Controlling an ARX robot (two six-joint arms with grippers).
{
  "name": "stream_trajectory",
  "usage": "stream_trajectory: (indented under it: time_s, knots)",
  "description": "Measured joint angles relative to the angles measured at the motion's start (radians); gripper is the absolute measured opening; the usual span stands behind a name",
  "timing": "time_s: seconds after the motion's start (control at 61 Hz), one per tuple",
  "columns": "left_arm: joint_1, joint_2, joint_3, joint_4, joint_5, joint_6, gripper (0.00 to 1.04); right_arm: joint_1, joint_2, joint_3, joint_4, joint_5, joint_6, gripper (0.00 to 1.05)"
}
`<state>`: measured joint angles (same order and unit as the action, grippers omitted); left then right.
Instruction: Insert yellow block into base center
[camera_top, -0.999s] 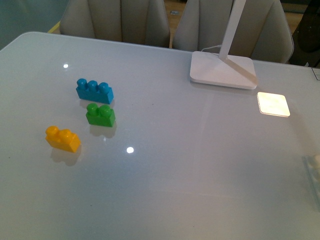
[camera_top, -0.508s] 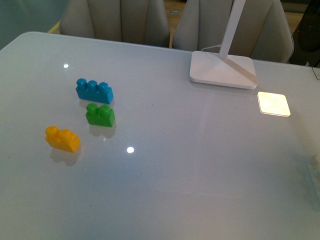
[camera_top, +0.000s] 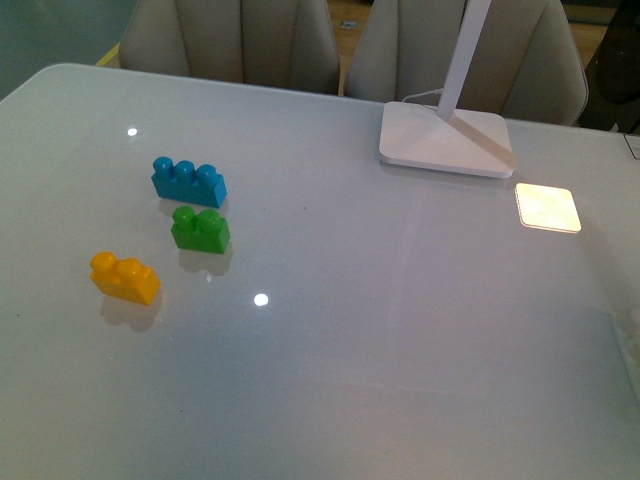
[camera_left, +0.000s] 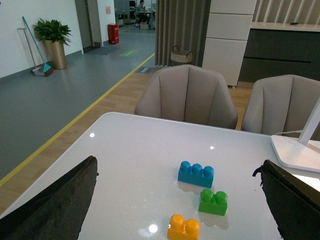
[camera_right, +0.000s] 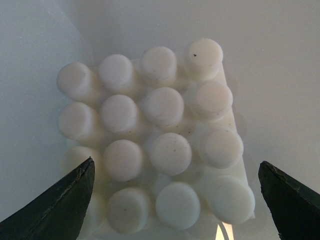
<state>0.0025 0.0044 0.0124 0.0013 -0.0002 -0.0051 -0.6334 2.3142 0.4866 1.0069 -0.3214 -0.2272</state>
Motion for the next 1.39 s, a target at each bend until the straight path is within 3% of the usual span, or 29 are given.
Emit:
stream_trajectory:
  time_s: [0.197,0.803,1.098,1.393]
  knots:
    - [0.0,0.0,0.0,0.0,0.0,0.0,0.97,-0.042,0.066,0.076,0.019,-0.038,-0.003,0.96]
    - [0.0,0.0,0.0,0.0,0.0,0.0,0.97,-0.011,0.231,0.129,0.18,-0.109,0.002,0.96]
    - [0.0,0.0,0.0,0.0,0.0,0.0,0.97,0.043,0.224,0.127,0.171,-0.077,0.016,0.96]
    - [0.0,0.0,0.0,0.0,0.0,0.0,0.97,0.145,0.206,0.103,0.174,0.019,0.011,0.96]
